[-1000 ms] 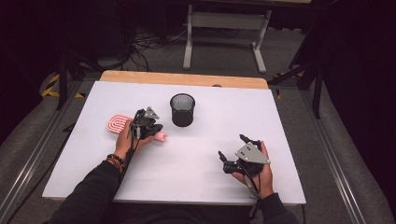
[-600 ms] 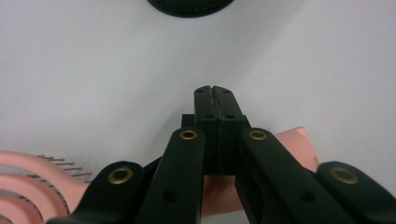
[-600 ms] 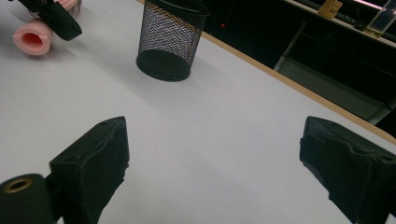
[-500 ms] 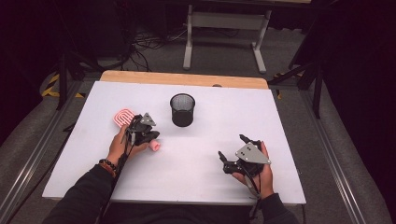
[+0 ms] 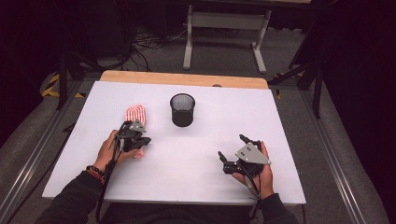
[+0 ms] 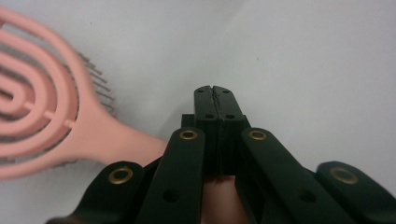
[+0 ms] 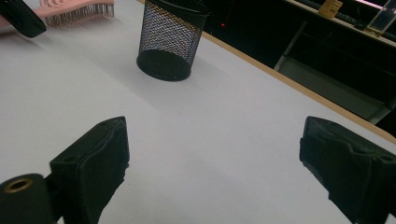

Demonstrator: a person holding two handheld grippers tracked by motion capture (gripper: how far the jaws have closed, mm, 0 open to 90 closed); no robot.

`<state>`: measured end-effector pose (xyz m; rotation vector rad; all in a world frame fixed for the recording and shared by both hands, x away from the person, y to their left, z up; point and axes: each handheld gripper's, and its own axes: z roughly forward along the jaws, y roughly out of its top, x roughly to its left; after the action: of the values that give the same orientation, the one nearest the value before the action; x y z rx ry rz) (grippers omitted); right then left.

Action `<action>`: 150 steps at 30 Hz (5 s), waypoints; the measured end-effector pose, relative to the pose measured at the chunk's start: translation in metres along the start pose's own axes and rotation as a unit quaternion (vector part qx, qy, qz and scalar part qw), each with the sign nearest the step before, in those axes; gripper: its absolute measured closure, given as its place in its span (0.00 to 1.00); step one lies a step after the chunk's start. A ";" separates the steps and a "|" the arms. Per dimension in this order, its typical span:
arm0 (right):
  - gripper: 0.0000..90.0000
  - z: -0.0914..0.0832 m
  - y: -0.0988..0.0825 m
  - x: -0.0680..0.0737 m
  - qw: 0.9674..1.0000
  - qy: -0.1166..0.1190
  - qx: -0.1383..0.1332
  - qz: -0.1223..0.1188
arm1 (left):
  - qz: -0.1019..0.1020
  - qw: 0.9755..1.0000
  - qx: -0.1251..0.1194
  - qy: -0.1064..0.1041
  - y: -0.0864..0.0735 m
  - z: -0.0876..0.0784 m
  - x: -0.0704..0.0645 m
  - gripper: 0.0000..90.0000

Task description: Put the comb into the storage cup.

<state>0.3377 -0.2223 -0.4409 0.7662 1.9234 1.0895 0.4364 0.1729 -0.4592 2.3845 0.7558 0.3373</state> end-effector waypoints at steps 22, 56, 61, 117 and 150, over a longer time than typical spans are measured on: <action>0.10 -0.002 0.000 -0.001 1.000 -0.006 -0.006 -0.001 | -0.009 1.000 0.006 0.009 -0.027 -0.020 0.010 1.00; 0.11 -0.003 0.000 -0.003 1.000 -0.012 -0.016 0.008 | -0.100 0.993 -0.028 0.059 -0.022 -0.057 0.034 0.41; 0.11 -0.002 0.000 -0.003 1.000 -0.011 -0.012 0.009 | -0.132 0.990 0.010 0.057 -0.013 -0.042 0.038 0.16; 0.12 0.004 -0.004 -0.009 0.999 -0.036 0.003 0.030 | -0.087 0.988 -0.059 0.115 -0.007 -0.030 0.039 0.77; 0.12 0.002 -0.002 -0.012 0.998 -0.052 -0.010 0.041 | -0.049 0.952 -0.253 0.162 -0.033 -0.068 0.012 0.77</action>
<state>0.3453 -0.2318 -0.4389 0.8812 1.8055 1.0950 0.4046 0.2338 -0.4254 1.8213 0.8136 0.7931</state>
